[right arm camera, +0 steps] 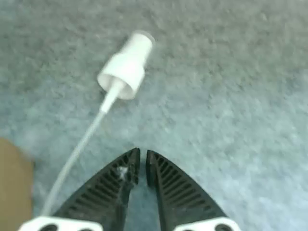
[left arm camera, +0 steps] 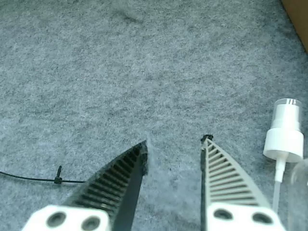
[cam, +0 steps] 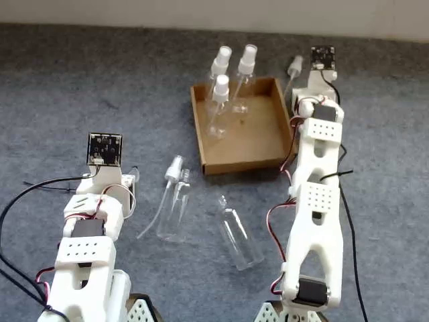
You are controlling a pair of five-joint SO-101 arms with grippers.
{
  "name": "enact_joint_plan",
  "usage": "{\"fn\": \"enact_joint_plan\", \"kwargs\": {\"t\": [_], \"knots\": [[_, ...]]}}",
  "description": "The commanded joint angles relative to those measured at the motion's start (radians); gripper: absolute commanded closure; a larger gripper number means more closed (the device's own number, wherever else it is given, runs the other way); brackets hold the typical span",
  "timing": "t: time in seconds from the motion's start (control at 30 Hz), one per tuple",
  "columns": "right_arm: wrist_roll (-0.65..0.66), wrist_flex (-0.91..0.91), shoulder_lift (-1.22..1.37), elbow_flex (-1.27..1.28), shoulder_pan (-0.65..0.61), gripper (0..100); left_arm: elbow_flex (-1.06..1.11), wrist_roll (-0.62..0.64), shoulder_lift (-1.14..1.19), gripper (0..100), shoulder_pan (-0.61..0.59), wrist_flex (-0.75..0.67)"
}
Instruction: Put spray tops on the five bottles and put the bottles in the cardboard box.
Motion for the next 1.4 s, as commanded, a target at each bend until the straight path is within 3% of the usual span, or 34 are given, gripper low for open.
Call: {"fn": "enact_joint_plan", "kwargs": {"t": [0.0, 0.13, 0.27, 0.5, 0.8, 1.07, 1.37], "knots": [[0.011, 0.125, -0.137, -0.124, 0.044, 99.4, -0.002, 0.008, -0.007, 83, 0.021, -0.012], [-0.008, 0.039, -0.194, -0.124, 0.024, 99.2, -0.002, 0.008, -0.007, 83, 0.021, -0.012], [-0.175, -0.125, -0.17, -0.124, 0.012, 97.5, -0.002, 0.008, -0.007, 83, 0.021, -0.012], [-0.278, -0.3, -0.094, -0.122, -0.03, 75.9, -0.002, 0.008, -0.007, 83, 0.021, -0.012], [-0.278, -0.527, 0.07, -0.122, -0.077, 75.8, -0.002, 0.008, -0.005, 83, 0.021, -0.012], [-0.278, -0.553, 0.125, -0.122, -0.082, 75.8, 0.007, 0.008, -0.01, 83, 0.021, -0.012], [-0.272, -0.552, 0.147, -0.122, -0.022, 89.2, 0.008, 0.008, -0.01, 83, 0.021, -0.012]]}}
